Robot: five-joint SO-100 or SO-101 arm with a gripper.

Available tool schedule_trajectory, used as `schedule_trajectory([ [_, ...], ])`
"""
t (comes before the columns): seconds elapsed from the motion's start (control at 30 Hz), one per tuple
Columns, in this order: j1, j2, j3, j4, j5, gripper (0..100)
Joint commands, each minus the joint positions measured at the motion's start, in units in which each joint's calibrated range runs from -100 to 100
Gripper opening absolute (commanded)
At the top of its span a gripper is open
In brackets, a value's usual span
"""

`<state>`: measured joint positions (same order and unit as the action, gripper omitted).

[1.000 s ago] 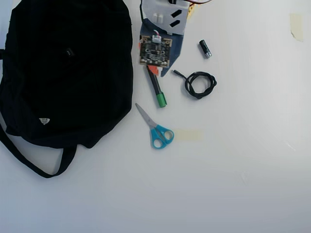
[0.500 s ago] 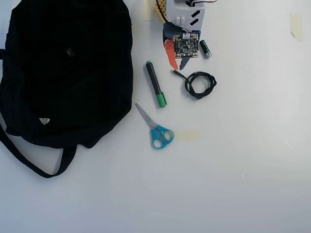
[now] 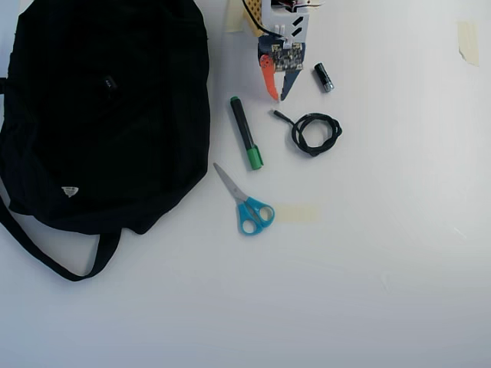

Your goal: Put the bike light into the black bag

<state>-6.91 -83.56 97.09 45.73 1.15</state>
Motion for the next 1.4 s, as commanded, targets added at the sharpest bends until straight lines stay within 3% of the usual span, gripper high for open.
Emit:
schedule_trajectory([
  [0.0,-2.1,-5.3,2.6,5.2,-0.1,2],
  [0.23,-2.7,-14.2,2.4,26.4,-0.2,2],
  [1.37,-2.1,-16.1,2.2,26.7,-0.2,2],
])
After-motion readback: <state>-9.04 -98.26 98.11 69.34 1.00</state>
